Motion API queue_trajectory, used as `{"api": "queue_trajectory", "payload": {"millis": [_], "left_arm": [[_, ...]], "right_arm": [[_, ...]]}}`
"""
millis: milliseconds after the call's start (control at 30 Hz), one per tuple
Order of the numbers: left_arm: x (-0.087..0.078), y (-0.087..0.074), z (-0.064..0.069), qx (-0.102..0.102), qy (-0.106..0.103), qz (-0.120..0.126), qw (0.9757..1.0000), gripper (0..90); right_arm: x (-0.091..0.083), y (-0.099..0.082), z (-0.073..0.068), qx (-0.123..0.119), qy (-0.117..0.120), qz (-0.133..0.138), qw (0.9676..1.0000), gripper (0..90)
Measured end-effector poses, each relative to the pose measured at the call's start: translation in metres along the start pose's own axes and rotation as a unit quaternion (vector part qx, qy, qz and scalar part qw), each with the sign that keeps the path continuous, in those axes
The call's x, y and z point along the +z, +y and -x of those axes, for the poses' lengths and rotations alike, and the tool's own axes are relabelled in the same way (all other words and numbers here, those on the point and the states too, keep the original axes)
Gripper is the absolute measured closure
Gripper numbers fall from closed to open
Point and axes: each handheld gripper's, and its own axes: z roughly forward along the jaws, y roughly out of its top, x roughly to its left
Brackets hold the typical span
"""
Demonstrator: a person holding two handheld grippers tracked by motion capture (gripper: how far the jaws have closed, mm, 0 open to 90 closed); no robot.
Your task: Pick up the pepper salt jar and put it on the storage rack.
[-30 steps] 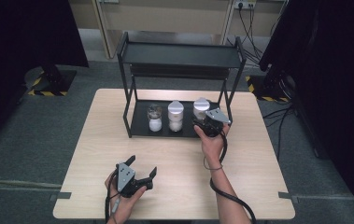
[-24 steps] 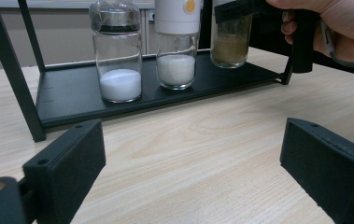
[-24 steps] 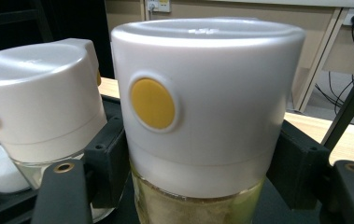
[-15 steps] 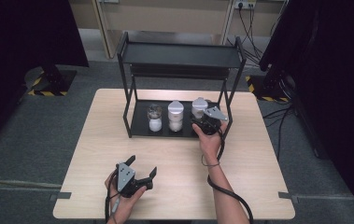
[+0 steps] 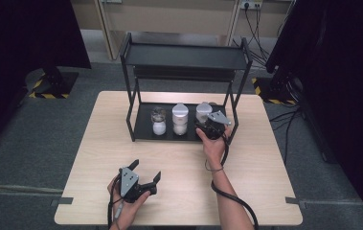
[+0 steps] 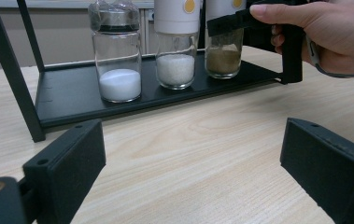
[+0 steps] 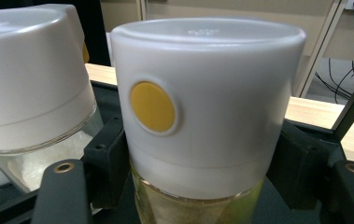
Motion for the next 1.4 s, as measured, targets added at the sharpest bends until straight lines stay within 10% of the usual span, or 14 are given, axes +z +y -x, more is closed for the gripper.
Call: {"api": "queue_trajectory", "payload": {"millis": [1400], "left_arm": [[0.0,0.0,0.0007,0.003,0.0,0.0,1.0,6.3]], "right_arm": [[-0.0056,-0.0066,0.0009,-0.003,0.003,0.009,0.9999,30.1]]}}
